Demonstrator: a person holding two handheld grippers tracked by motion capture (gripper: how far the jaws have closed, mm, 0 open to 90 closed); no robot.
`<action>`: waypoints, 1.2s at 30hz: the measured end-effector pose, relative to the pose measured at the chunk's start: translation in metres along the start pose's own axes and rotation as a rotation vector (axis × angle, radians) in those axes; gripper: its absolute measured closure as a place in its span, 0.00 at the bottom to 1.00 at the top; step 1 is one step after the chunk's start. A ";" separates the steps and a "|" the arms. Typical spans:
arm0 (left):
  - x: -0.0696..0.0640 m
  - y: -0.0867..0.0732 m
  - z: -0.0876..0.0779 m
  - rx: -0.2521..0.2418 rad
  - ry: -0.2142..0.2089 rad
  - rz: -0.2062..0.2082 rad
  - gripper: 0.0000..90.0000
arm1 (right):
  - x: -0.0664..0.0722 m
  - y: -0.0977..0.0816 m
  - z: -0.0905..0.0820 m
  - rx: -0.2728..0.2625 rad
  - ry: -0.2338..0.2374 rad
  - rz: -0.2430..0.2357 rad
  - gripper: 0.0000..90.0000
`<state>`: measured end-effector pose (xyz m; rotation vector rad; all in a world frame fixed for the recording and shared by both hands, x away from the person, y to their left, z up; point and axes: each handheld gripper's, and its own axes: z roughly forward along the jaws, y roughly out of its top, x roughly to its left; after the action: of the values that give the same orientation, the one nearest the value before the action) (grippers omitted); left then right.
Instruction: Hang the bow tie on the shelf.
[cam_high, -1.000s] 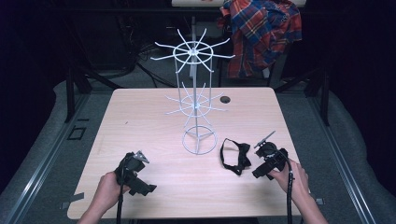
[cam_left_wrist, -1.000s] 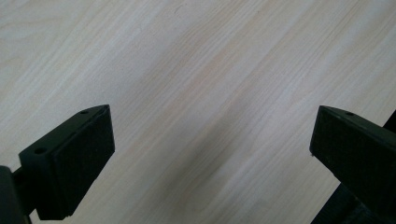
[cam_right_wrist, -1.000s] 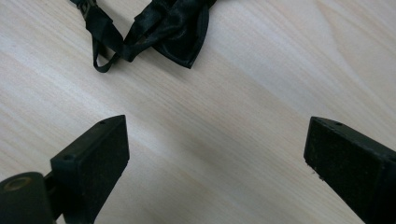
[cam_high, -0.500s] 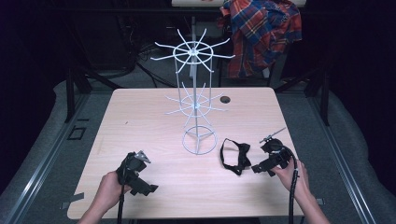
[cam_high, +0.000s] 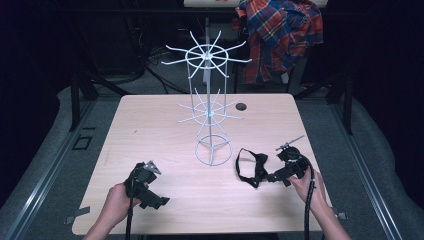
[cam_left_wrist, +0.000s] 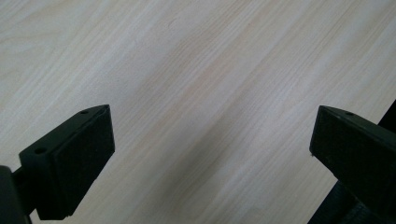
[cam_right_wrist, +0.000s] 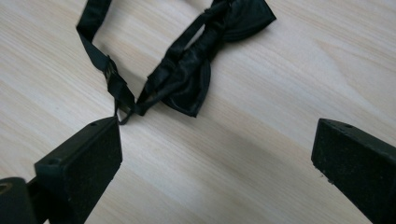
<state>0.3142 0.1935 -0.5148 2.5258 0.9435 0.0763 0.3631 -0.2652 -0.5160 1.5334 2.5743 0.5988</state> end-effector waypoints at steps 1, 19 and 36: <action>0.000 0.000 -0.001 -0.006 0.001 -0.003 0.00 | 0.001 0.002 0.002 -0.015 0.014 0.010 0.01; 0.000 -0.001 -0.001 -0.011 -0.003 -0.021 0.00 | 0.012 0.037 0.031 -0.035 0.003 -0.013 0.19; -0.001 -0.002 -0.002 0.002 0.002 -0.023 0.00 | 0.020 0.039 0.042 0.021 -0.020 -0.032 0.64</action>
<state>0.3123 0.1951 -0.5140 2.5163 0.9740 0.0710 0.3966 -0.2193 -0.5372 1.4931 2.5932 0.5518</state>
